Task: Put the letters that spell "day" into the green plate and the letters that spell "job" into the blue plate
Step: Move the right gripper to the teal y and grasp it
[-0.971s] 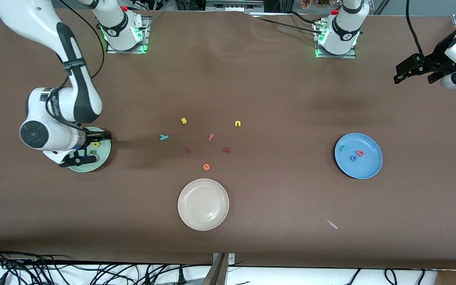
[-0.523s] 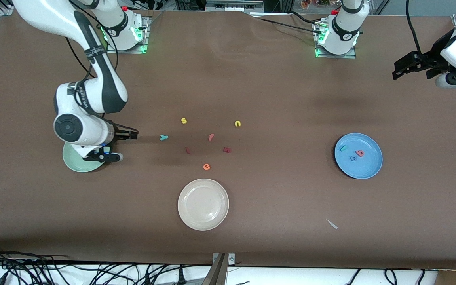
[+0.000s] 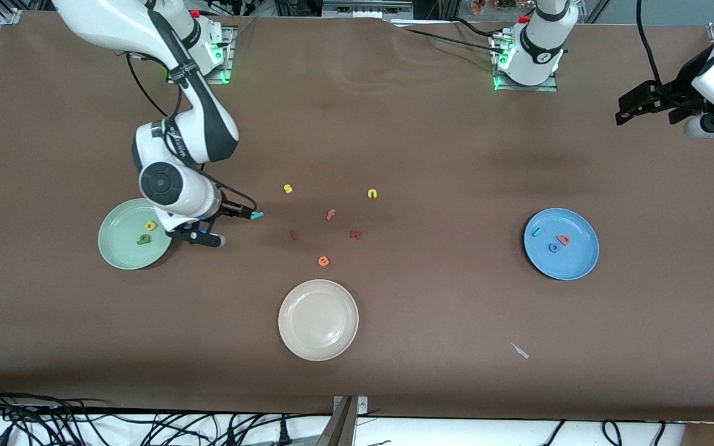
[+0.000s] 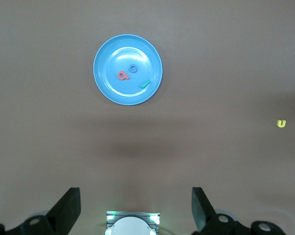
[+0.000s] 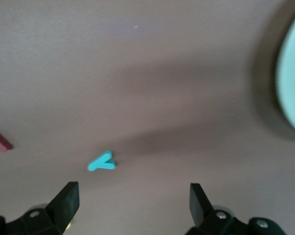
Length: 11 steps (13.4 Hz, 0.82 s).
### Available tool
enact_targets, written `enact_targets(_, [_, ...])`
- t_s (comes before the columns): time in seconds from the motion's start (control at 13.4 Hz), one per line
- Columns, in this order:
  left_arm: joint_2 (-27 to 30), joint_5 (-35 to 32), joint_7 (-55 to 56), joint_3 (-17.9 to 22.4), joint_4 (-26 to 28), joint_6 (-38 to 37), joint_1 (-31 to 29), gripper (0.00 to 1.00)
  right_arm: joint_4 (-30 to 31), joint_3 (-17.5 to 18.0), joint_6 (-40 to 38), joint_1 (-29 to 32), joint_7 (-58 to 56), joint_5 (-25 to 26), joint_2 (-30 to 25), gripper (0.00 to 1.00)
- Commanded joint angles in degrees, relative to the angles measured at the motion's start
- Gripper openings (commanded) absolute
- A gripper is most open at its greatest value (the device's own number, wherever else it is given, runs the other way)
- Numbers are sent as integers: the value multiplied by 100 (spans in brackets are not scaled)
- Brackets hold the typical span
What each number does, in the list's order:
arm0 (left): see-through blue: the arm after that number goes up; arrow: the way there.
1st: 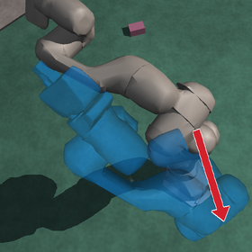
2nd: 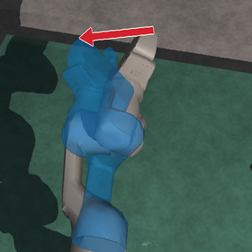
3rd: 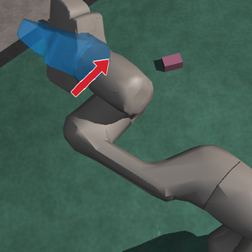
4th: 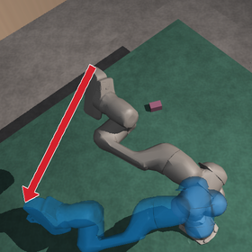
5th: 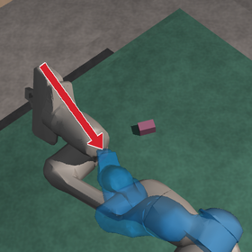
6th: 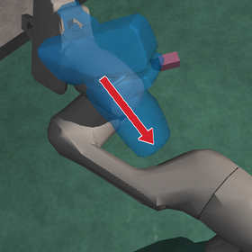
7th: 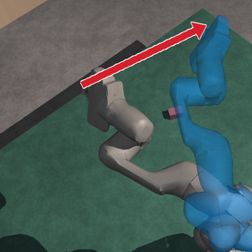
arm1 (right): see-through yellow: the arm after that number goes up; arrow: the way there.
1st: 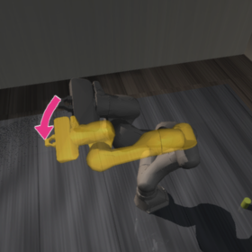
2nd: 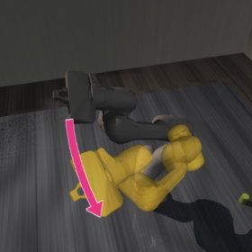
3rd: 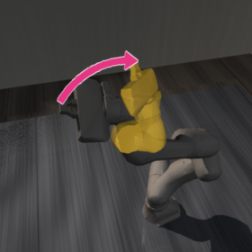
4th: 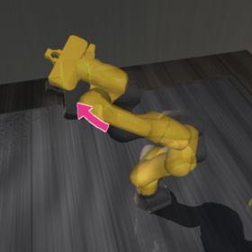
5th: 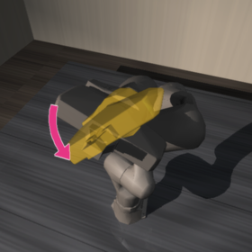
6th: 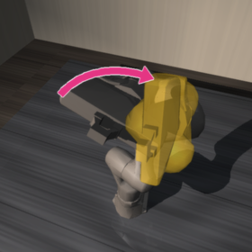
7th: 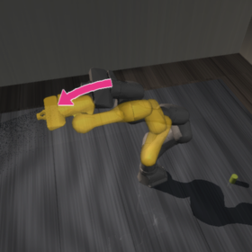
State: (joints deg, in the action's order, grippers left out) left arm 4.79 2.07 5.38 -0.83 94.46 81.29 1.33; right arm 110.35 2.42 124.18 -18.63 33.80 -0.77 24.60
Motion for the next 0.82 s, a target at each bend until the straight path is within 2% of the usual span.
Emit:
enact_targets(0.0, [-92, -216, 51, -5, -218, -158, 25, 100, 434, -5, 631, -167, 284, -20, -78, 100])
enact_targets(0.37, [-83, -216, -2, -14, -244, -228, 34, 100, 795, -5, 1476, -395, 390, -2, 105, 100])
enact_targets(0.52, [-83, -207, -11, -14, -341, -237, 34, 100, 804, -31, 1652, -641, 390, 6, 238, 100])
enact_targets(0.75, [-92, -207, -19, -14, -341, -237, 34, 100, 804, -48, 1749, -642, 364, 15, 335, 100])
